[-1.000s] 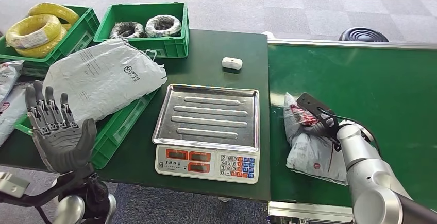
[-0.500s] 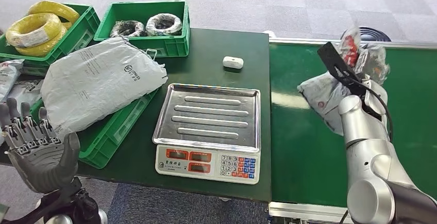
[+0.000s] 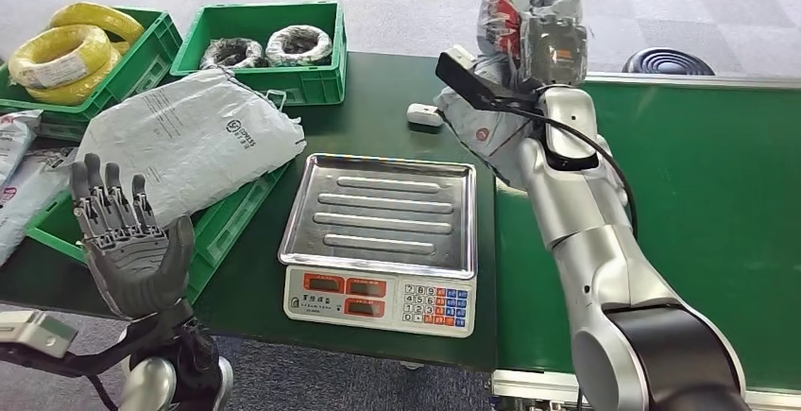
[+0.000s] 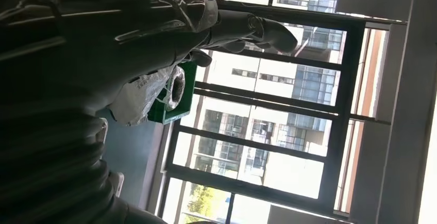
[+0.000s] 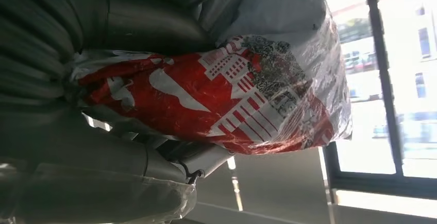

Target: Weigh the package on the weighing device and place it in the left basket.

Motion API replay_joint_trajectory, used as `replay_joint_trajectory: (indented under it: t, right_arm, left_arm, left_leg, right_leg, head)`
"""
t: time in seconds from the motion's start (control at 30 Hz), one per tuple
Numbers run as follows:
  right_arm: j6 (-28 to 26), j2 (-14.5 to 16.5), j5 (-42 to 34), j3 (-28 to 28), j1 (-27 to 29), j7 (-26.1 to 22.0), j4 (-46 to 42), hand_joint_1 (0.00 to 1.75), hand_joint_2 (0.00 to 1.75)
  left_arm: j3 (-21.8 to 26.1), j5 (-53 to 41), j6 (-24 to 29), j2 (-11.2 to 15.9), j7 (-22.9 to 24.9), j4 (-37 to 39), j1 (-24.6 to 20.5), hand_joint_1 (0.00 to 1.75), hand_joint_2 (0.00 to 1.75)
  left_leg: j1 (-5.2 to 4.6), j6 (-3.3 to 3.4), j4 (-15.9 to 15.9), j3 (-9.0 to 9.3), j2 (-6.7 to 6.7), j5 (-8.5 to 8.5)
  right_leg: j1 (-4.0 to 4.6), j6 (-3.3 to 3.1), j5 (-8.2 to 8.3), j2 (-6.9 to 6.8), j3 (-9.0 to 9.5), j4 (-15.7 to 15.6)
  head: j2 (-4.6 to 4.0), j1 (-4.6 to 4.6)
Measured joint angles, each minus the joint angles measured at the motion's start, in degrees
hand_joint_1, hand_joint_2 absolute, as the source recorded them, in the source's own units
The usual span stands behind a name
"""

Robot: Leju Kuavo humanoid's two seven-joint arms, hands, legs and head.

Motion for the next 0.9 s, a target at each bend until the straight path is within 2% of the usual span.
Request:
replay_joint_trajectory:
  t: [0.23, 0.6, 0.63, 0.73, 0.77, 0.9]
  right_arm:
    - [-0.47, 4.29, 0.2, 4.55, -0.82, -4.96, 6.3, 1.75, 1.75]
    - [-0.64, 7.41, -2.6, 6.0, 1.53, -7.67, 10.5, 1.75, 1.75]
    - [-0.62, 7.54, -2.91, 6.0, 1.72, -7.9, 10.72, 1.36, 1.75]
    - [-0.62, 7.86, -4.18, 5.99, 2.38, -8.72, 11.26, 0.05, 1.75]
    - [-0.65, 7.98, -4.7, 5.98, 2.71, -8.93, 11.39, 0.0, 1.75]
    - [-1.41, 8.54, -6.74, 5.84, 4.26, -9.09, 11.64, 0.0, 1.75]
  left_arm:
    - [-1.23, 0.22, -0.4, 0.01, 0.0, 4.39, -3.1, 0.0, 1.75]
    - [-1.54, 0.2, -0.41, -0.01, 0.0, 6.57, -4.55, 0.0, 1.75]
    - [-1.54, 0.2, -0.37, -0.01, 0.0, 6.58, -4.55, 0.0, 1.75]
    - [-1.54, 0.19, -0.12, -0.01, 0.0, 6.59, -4.54, 0.0, 1.75]
    - [-1.54, 0.17, -0.03, -0.01, 0.0, 6.59, -4.53, 0.0, 1.75]
    - [-1.54, -0.03, 0.26, -0.01, 0.0, 6.59, -4.48, 0.0, 1.75]
  left_leg:
    - [-0.02, 0.01, 0.0, -0.05, -0.02, -0.02]
    - [0.0, 0.0, 0.0, -0.05, -0.02, -0.02]
    - [0.0, 0.01, 0.0, -0.05, -0.02, -0.02]
    - [-0.01, 0.01, 0.0, -0.05, -0.02, -0.02]
    - [-0.01, 0.01, 0.0, -0.05, -0.03, -0.02]
    - [0.0, 0.01, 0.0, -0.05, -0.03, -0.02]
  right_leg:
    - [-0.01, 0.0, 0.0, -0.01, -0.04, -0.04]
    - [0.0, 0.0, 0.0, -0.01, -0.04, -0.04]
    - [0.0, 0.0, 0.0, -0.01, -0.04, -0.04]
    - [-0.01, 0.0, 0.0, -0.01, -0.04, -0.04]
    - [-0.01, 0.0, 0.0, -0.01, -0.04, -0.04]
    - [0.0, 0.0, 0.0, -0.01, -0.05, -0.04]
  head:
    - [0.0, 0.02]
    - [0.0, 0.02]
    - [0.0, 0.02]
    - [0.0, 0.02]
    - [0.0, 0.02]
    - [0.0, 0.02]
